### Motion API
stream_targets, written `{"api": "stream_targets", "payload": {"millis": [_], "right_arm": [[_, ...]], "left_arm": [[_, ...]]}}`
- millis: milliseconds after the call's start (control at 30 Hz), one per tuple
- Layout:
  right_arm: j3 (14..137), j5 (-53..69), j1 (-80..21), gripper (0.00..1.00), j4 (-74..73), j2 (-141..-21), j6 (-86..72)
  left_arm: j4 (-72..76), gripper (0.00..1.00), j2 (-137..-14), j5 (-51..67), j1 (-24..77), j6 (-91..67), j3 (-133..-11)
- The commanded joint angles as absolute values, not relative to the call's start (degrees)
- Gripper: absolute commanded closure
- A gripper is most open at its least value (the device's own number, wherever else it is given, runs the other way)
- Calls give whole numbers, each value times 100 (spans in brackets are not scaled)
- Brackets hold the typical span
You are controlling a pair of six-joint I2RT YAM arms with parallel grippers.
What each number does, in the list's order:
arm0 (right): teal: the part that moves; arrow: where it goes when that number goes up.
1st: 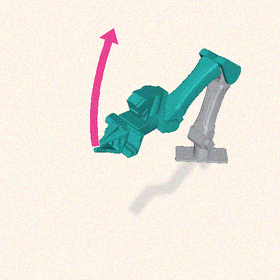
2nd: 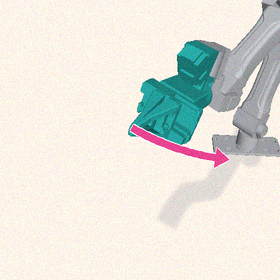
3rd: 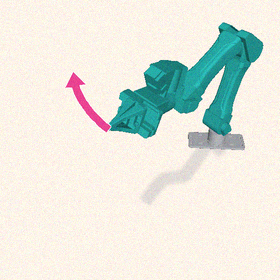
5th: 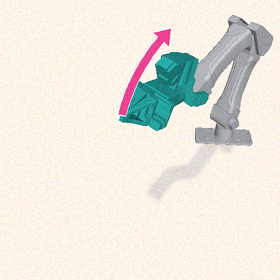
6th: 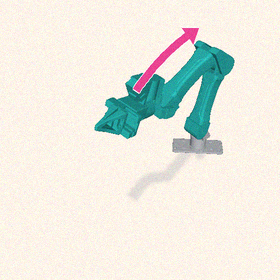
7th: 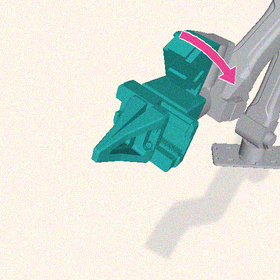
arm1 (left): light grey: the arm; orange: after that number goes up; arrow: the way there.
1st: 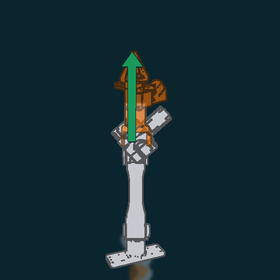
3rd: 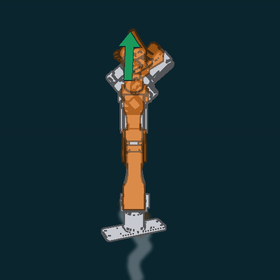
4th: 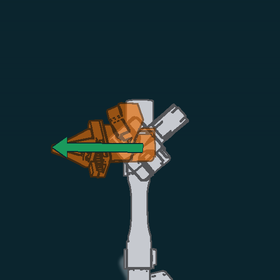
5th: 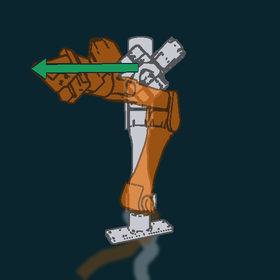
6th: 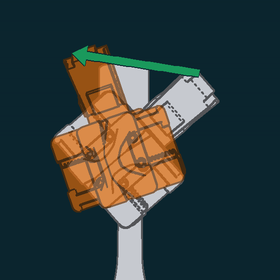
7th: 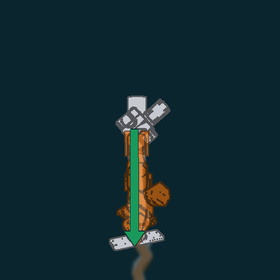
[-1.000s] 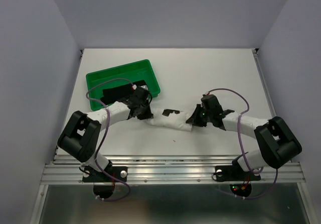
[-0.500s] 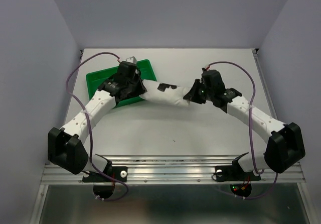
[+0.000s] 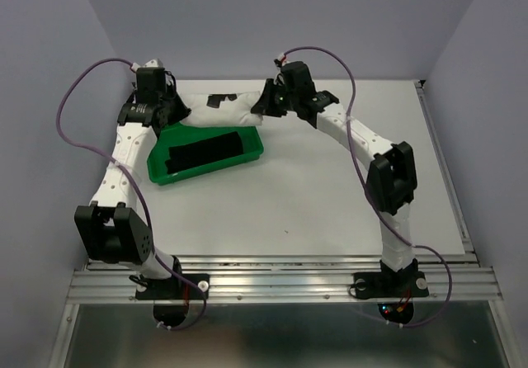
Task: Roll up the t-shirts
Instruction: Place the T-shirt in the bin.
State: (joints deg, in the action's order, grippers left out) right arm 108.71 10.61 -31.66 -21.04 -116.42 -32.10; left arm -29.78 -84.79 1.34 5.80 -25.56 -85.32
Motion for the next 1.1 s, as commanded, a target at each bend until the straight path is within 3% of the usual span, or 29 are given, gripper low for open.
{"api": "stream_targets", "payload": {"millis": [0, 267, 667, 1067], "right_arm": [[12089, 1028, -3190, 99, -2250, -12417, -2874], [13508, 1283, -3313, 99, -2013, -13771, -2804], [13947, 1301, -3428, 99, -493, -15027, -3041], [14379, 1231, -3428, 99, -70, -15741, -3103]], "left_arm": [[-2637, 100, -8595, 182, 27, -2259, -8614], [-2276, 100, -9210, 448, -843, -2285, -8648], [-1767, 100, -10203, 62, -958, -2505, -8824], [-1336, 100, -10854, -299, -967, -2786, -8596]]}}
